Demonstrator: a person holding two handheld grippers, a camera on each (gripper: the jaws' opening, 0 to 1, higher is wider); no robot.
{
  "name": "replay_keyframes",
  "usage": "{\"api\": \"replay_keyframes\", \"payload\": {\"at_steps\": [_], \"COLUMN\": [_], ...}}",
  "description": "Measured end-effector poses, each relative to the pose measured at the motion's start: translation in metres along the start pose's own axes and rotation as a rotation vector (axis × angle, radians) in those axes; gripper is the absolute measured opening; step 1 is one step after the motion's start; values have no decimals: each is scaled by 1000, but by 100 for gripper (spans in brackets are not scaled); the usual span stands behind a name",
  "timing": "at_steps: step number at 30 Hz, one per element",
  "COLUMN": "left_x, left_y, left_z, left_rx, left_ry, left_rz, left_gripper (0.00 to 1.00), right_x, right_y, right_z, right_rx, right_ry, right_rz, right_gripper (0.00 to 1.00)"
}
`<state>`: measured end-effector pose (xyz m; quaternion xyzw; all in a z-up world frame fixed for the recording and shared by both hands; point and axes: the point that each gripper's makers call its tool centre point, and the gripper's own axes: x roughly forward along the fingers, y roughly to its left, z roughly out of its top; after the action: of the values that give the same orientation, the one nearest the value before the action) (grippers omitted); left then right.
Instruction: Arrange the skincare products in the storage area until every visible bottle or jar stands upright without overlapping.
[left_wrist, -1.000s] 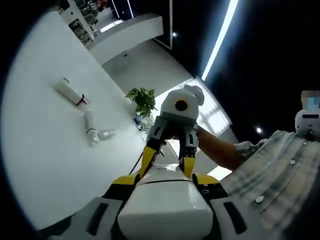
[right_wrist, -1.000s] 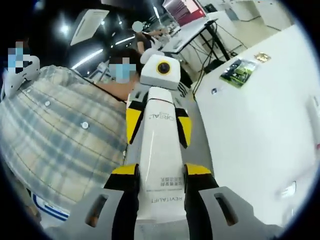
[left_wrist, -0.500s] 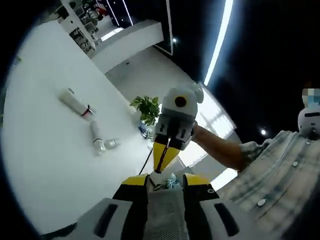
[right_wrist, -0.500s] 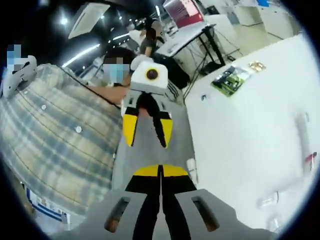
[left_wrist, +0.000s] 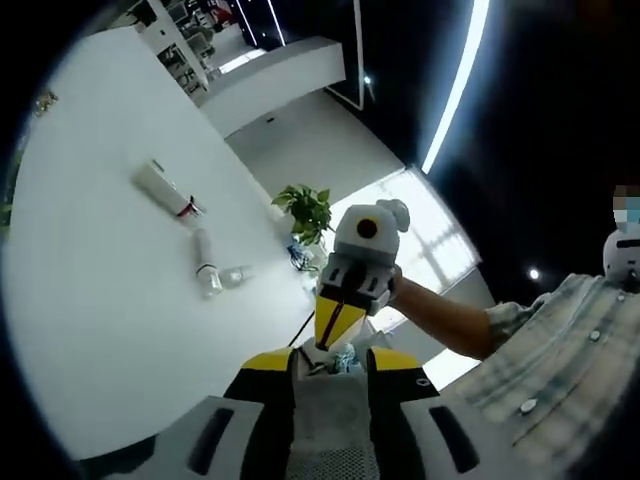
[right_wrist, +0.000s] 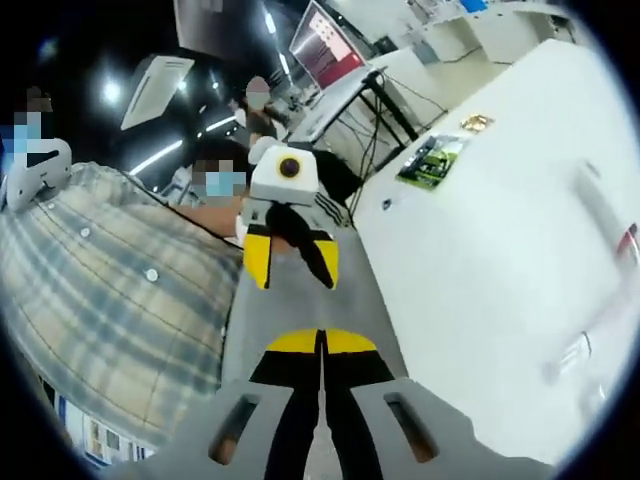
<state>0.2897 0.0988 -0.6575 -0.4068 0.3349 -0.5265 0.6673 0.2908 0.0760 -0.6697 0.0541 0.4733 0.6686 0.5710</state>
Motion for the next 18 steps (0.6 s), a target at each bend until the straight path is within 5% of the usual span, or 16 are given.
{"api": "replay_keyframes", "payload": {"at_steps": [18], "left_x": [-4], "left_y": [9], "left_z": [7], "left_rx": [-38], "left_ry": [-41], "left_rz": [30], "left_gripper": [28], "right_x": [8], "right_y": [-2], "right_z": [3], "right_rx": [16], "right_ry": [-48], "right_rz": [-25], "right_gripper": [0]}}
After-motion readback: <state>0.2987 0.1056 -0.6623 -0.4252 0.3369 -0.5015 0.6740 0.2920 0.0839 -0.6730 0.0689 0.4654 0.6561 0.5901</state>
